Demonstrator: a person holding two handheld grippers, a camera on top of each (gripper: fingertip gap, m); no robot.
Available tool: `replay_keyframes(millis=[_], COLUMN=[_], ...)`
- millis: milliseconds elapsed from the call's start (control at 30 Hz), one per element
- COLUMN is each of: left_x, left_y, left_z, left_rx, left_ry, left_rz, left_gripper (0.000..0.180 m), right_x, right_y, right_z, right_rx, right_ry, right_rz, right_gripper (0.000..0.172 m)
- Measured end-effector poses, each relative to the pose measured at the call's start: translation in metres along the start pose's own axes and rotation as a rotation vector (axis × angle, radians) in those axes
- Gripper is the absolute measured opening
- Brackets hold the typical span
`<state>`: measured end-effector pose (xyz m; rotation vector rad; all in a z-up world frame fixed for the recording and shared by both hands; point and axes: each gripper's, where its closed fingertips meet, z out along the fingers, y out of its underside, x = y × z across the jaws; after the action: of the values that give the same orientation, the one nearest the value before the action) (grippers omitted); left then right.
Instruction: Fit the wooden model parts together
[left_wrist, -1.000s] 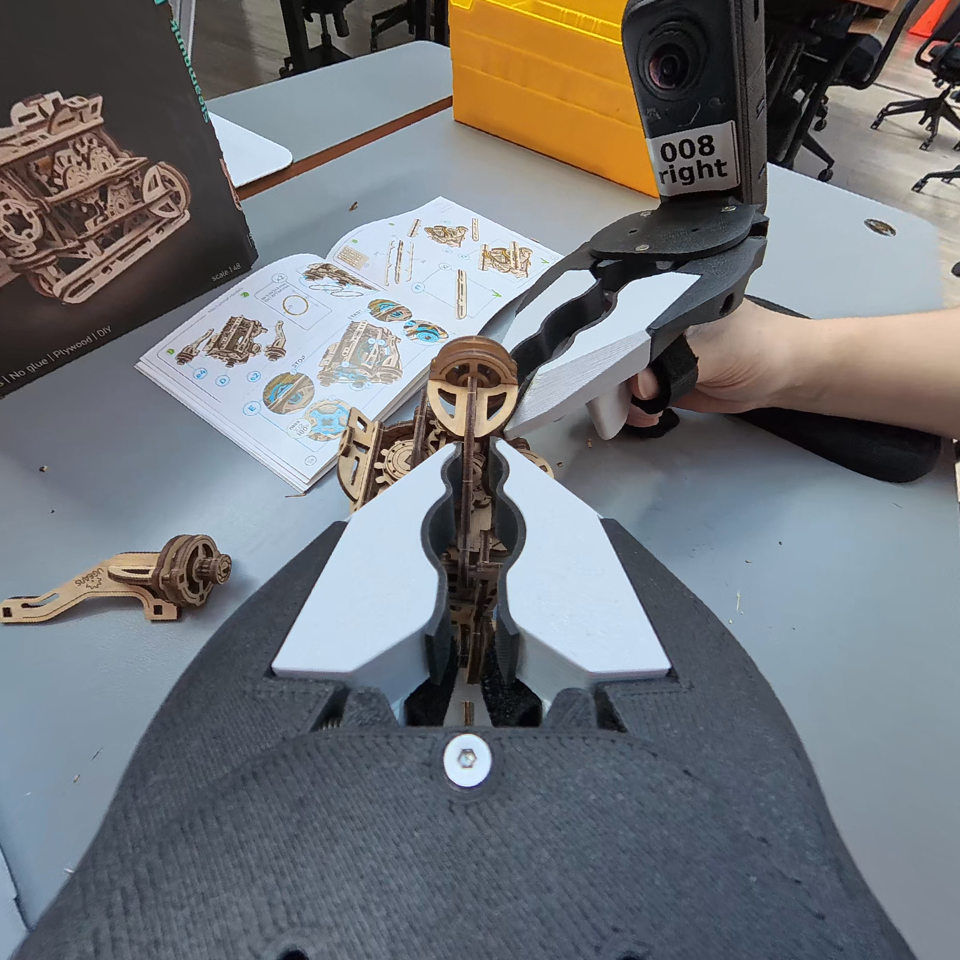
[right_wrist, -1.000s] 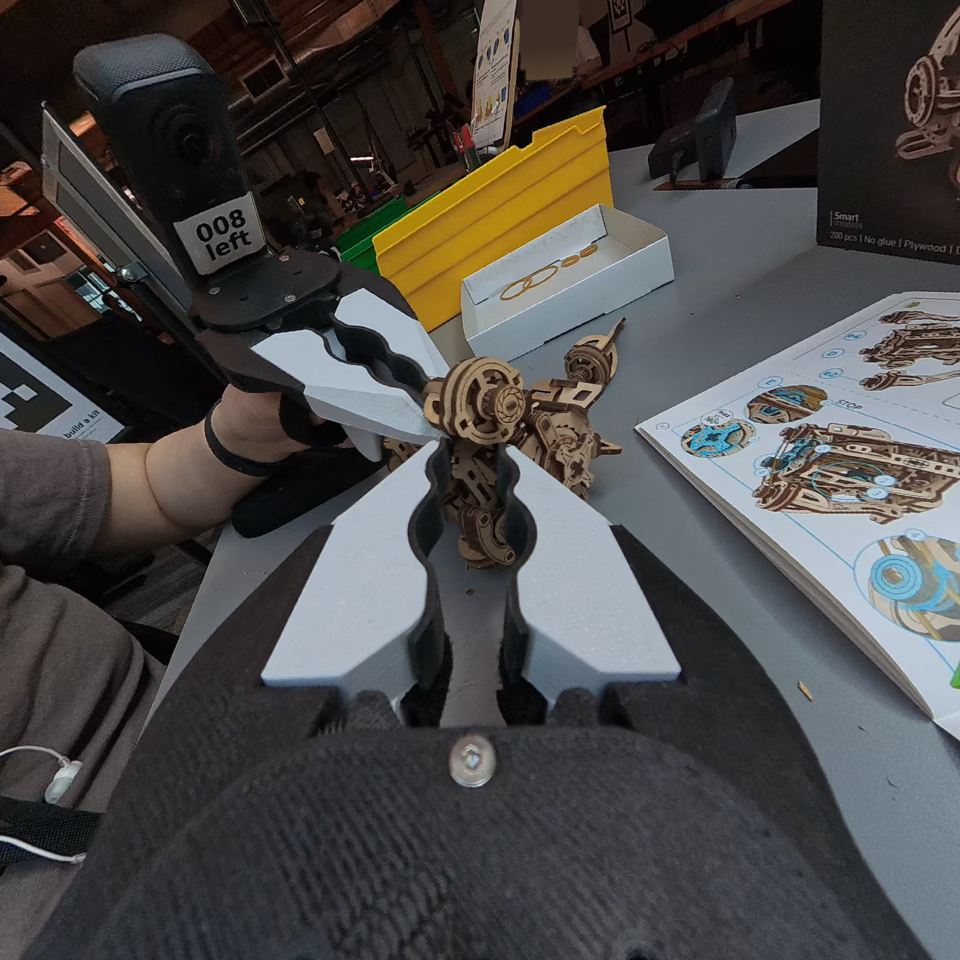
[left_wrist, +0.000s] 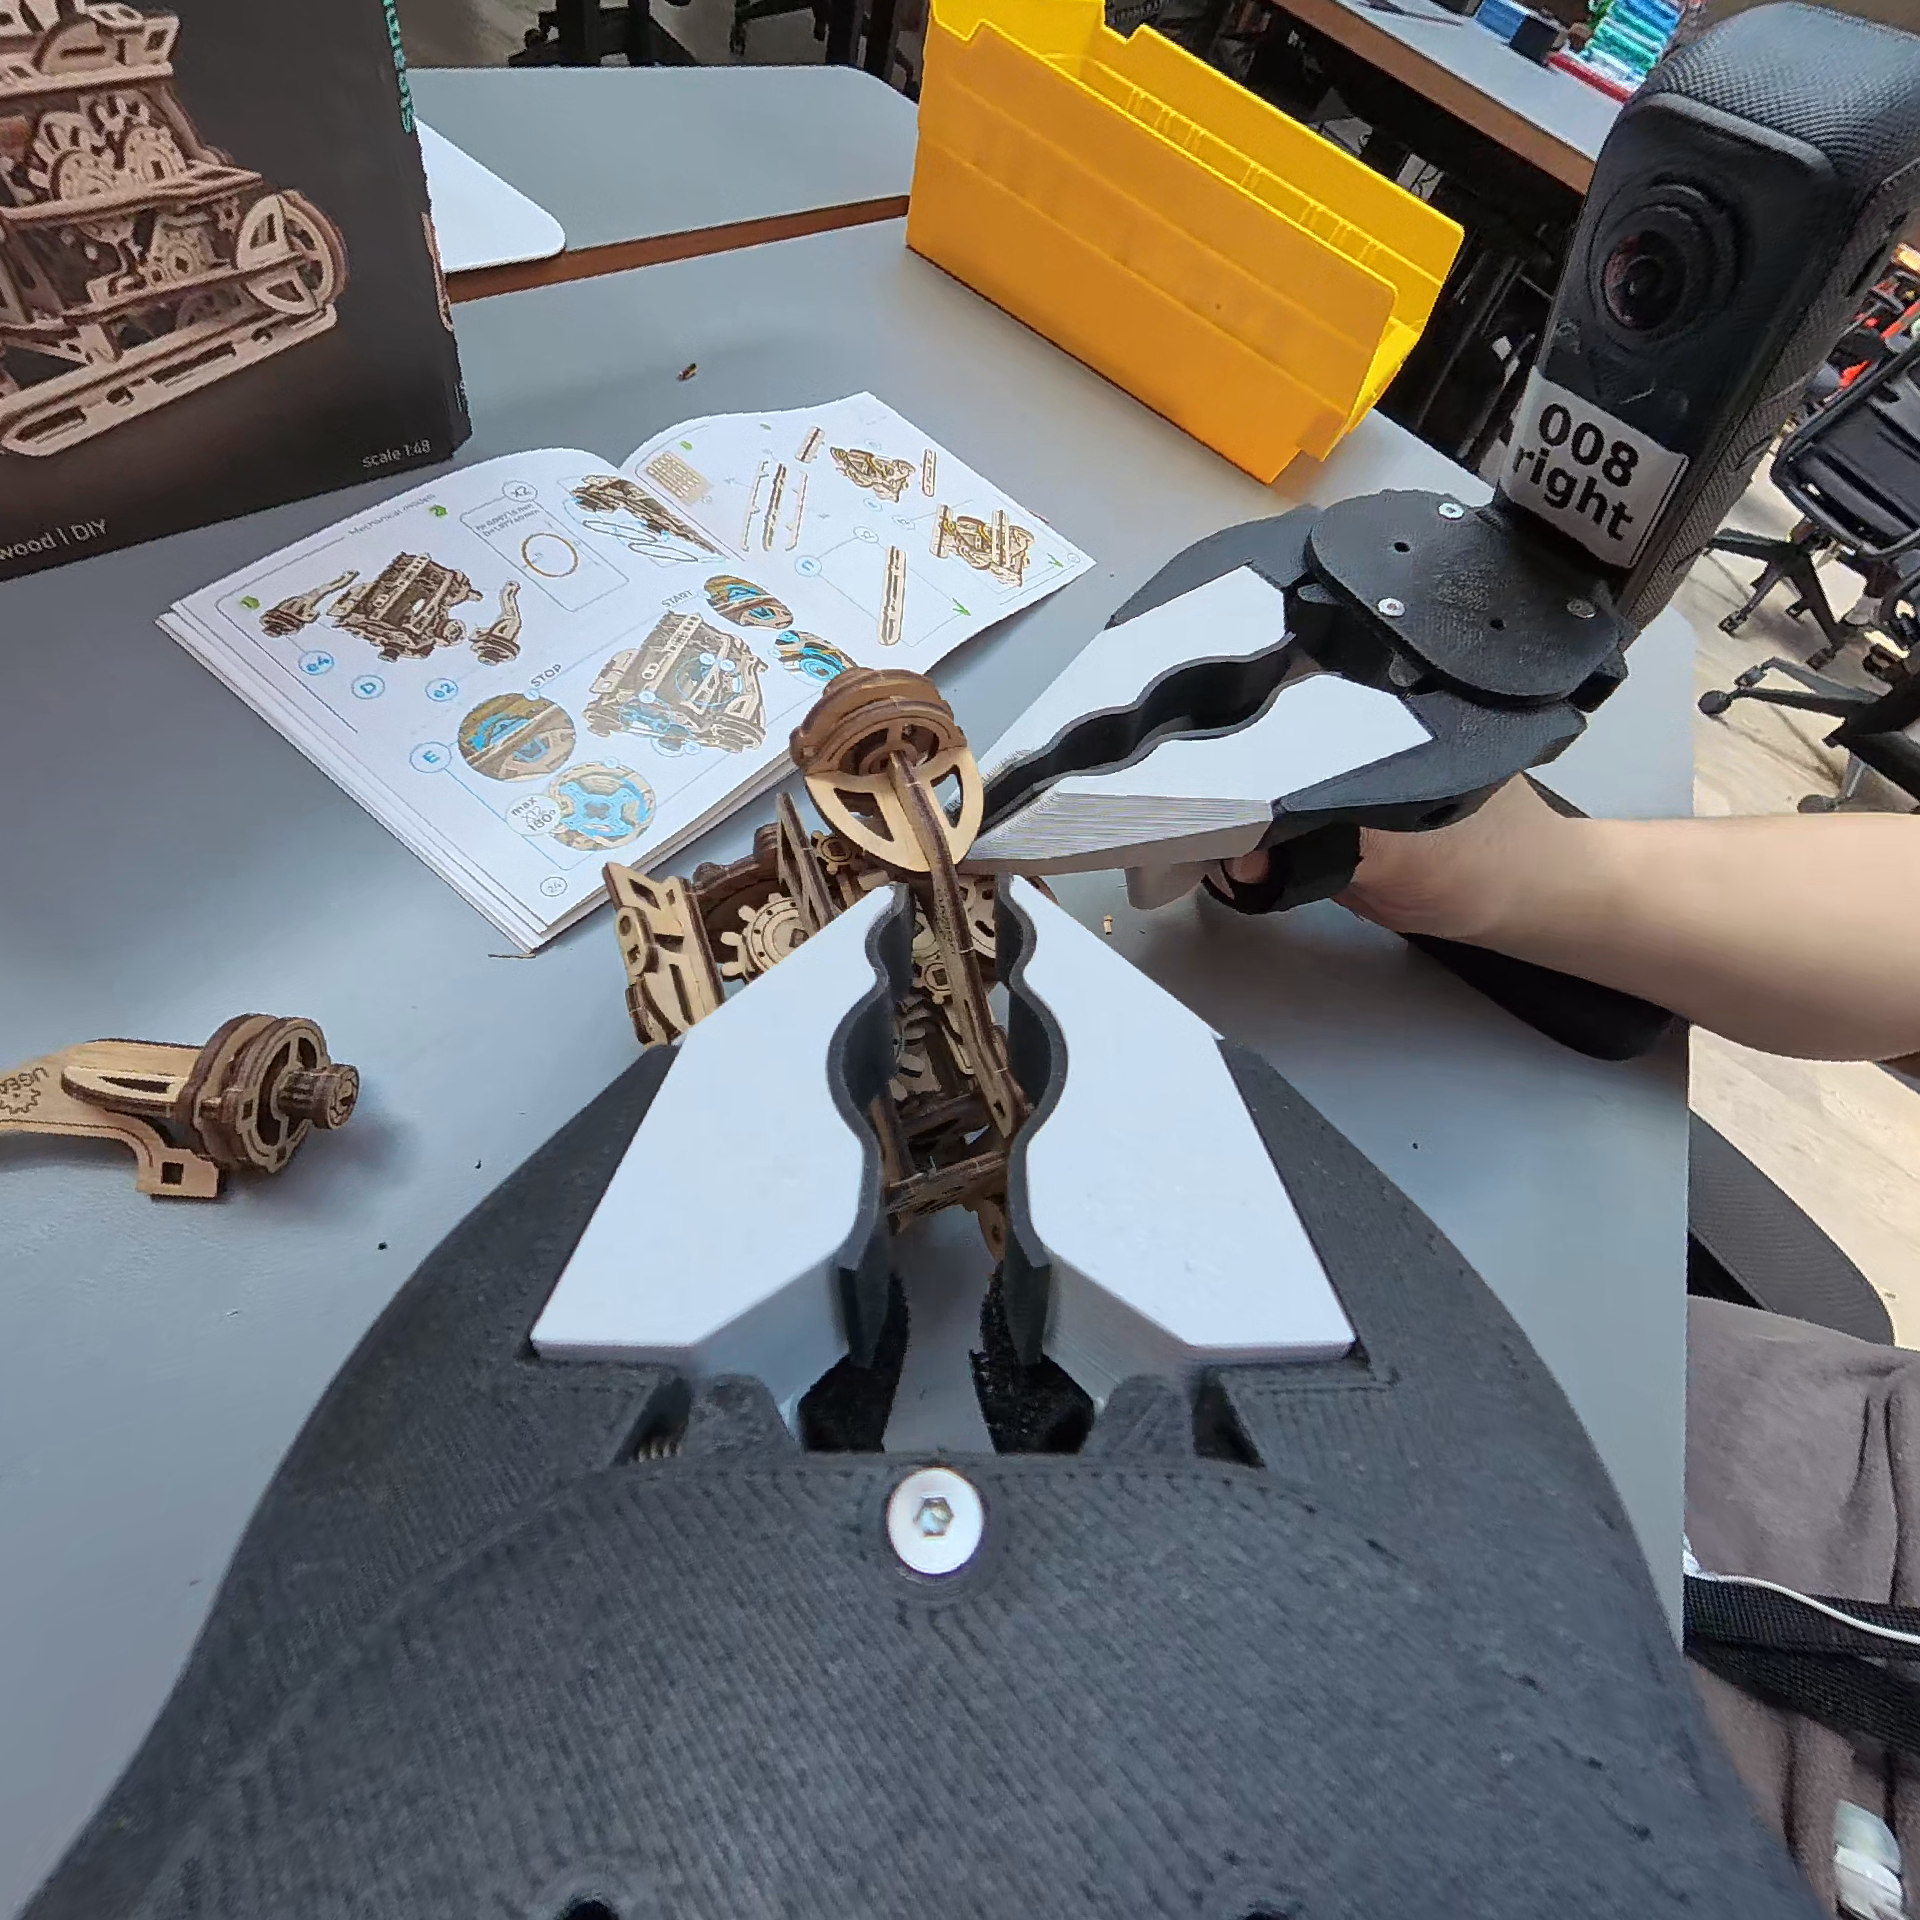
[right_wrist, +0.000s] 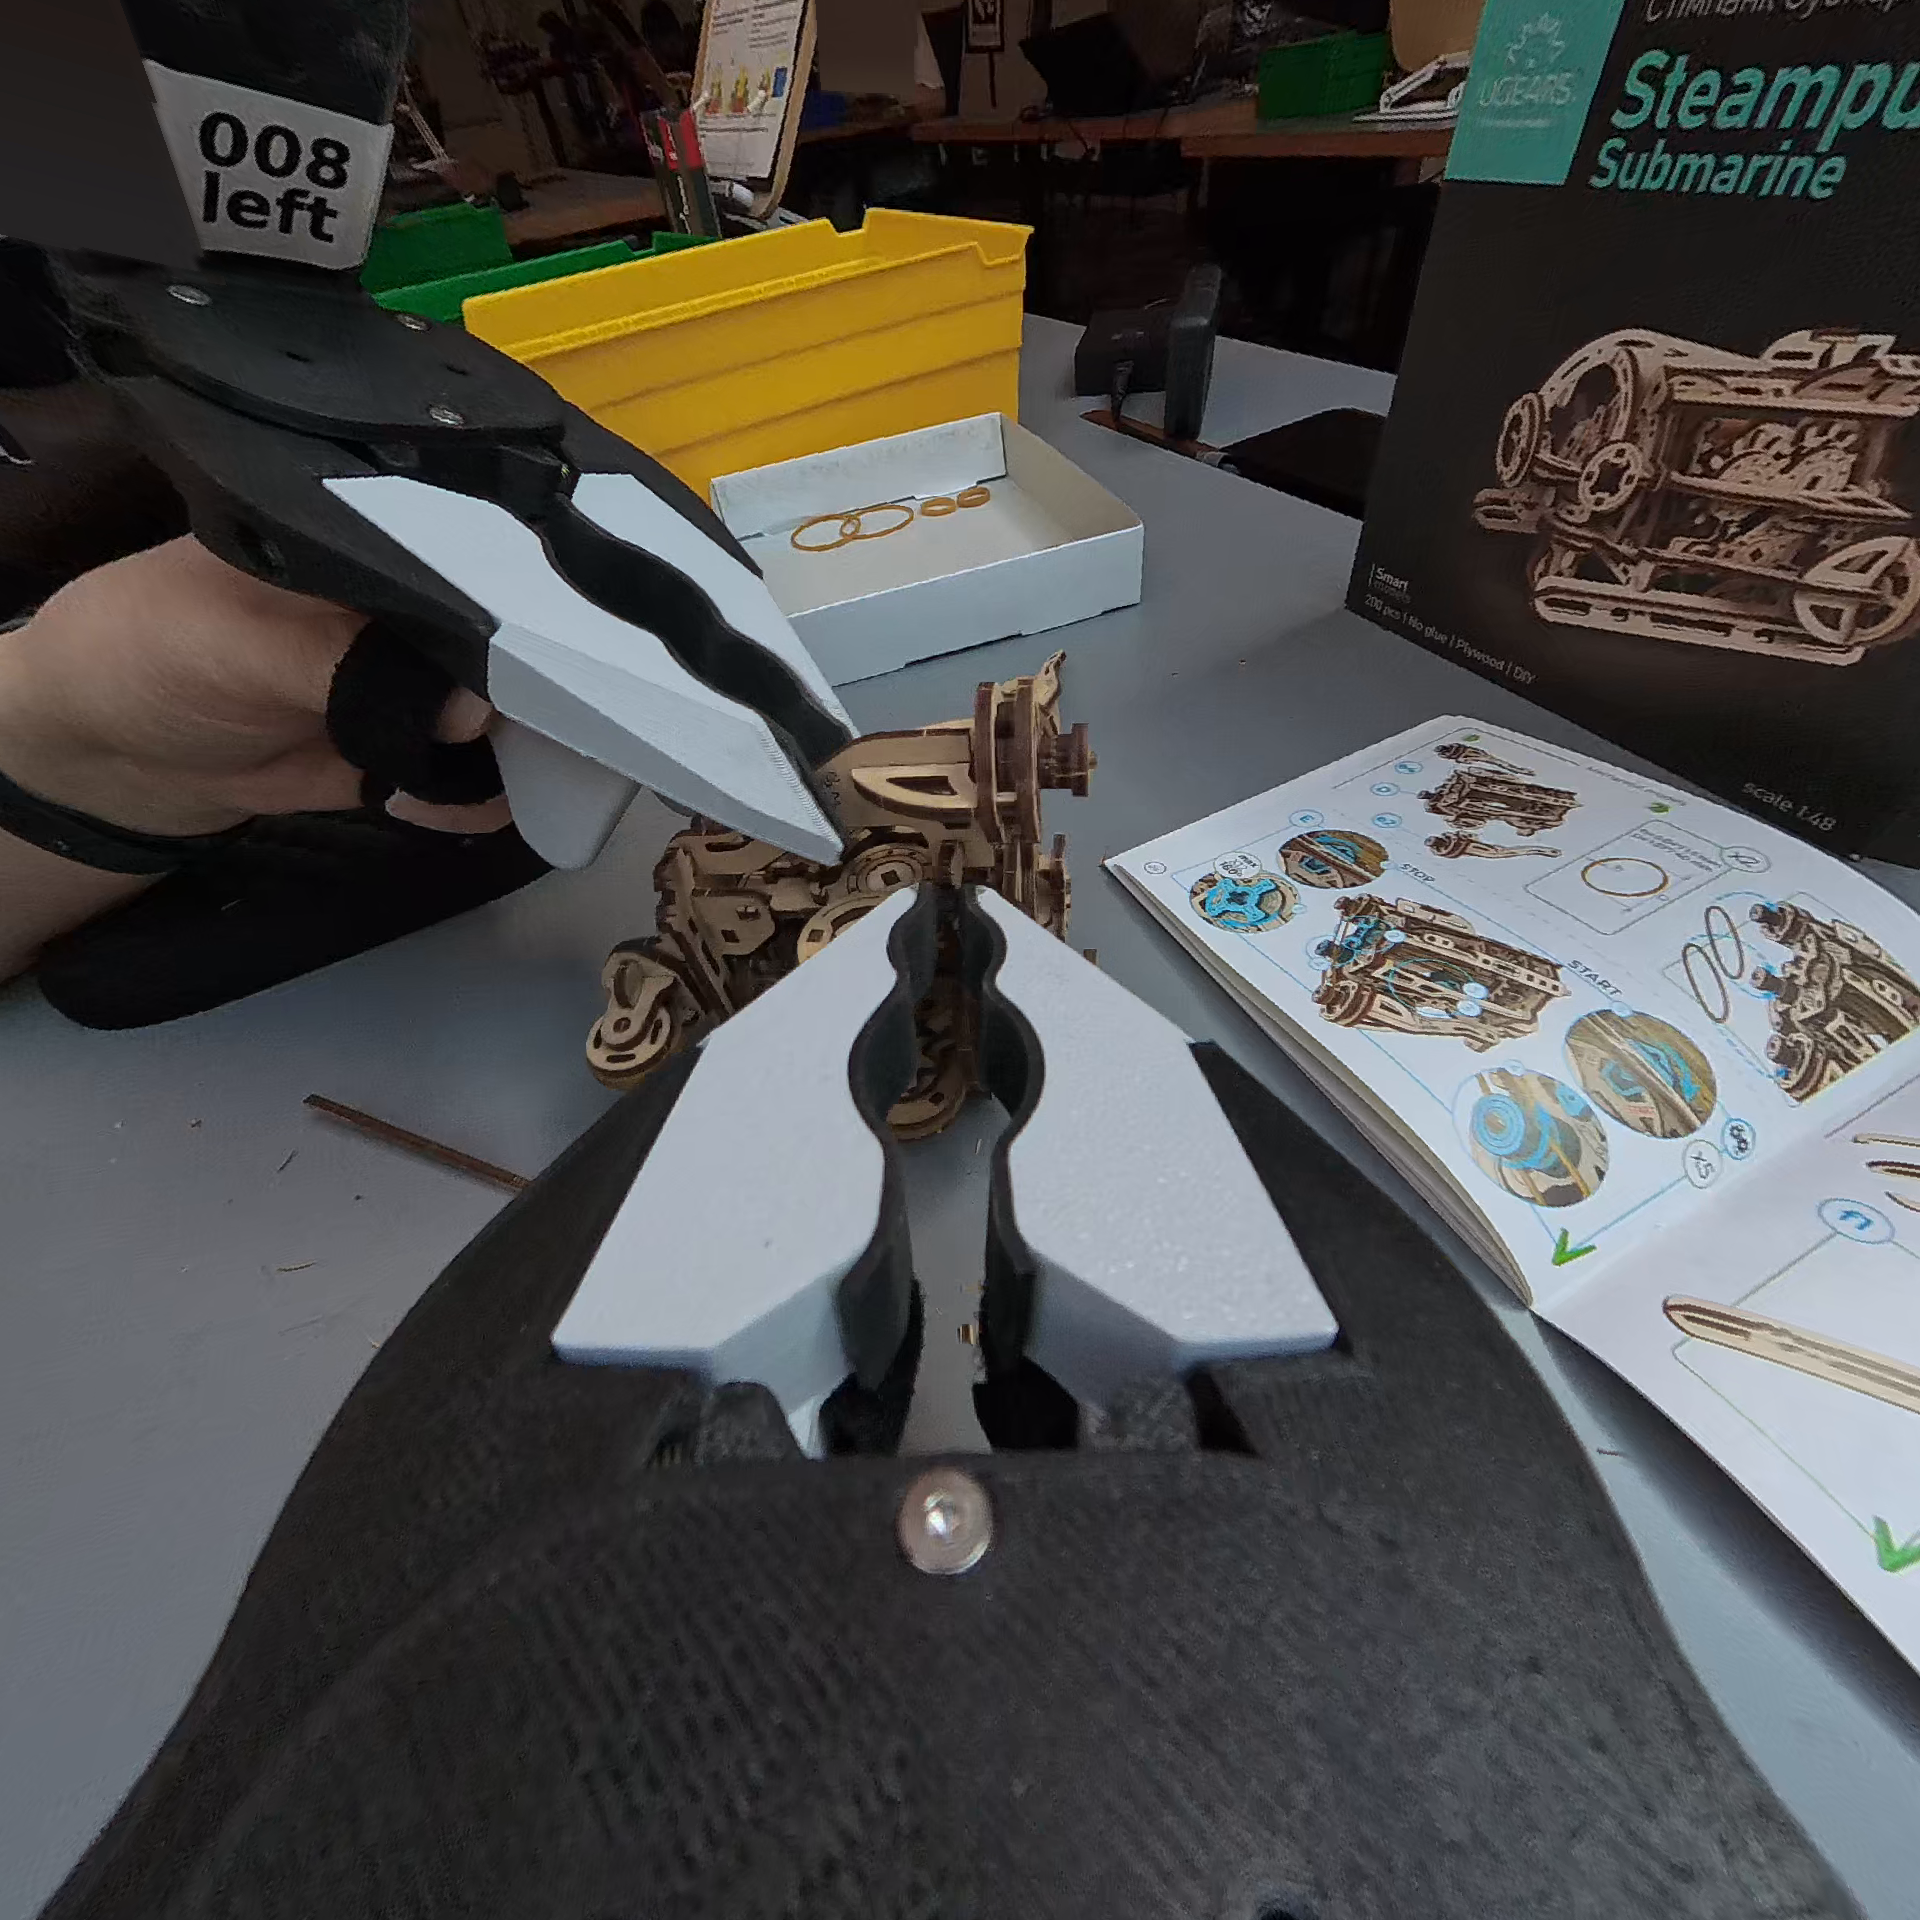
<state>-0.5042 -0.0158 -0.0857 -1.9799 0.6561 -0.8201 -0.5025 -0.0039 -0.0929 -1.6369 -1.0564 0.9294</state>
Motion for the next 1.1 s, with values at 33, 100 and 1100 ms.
replay_keyframes(millis=[33, 100, 1100], left_x=[0.0, -0.002, -0.012], left_y=[0.0, -0.001, -0.026], left_z=[0.001, 0.002, -0.029], left_rx=[-0.001, -0.002, 0.077], left_ry=[-0.005, -0.023, 0.087], left_rz=[0.003, 0.006, 0.212], left_gripper=[0.013, 0.012, 0.02], right_x=[0.002, 0.001, 0.007], right_y=[-0.001, -0.002, -0.002], right_z=[0.0, 0.002, -0.002], right_rx=[-0.001, 0.002, -0.023], right_ry=[0.013, 0.006, 0.04], right_rz=[-0.003, 0.01, -0.134], right_gripper=[0.002, 0.002, 0.001])
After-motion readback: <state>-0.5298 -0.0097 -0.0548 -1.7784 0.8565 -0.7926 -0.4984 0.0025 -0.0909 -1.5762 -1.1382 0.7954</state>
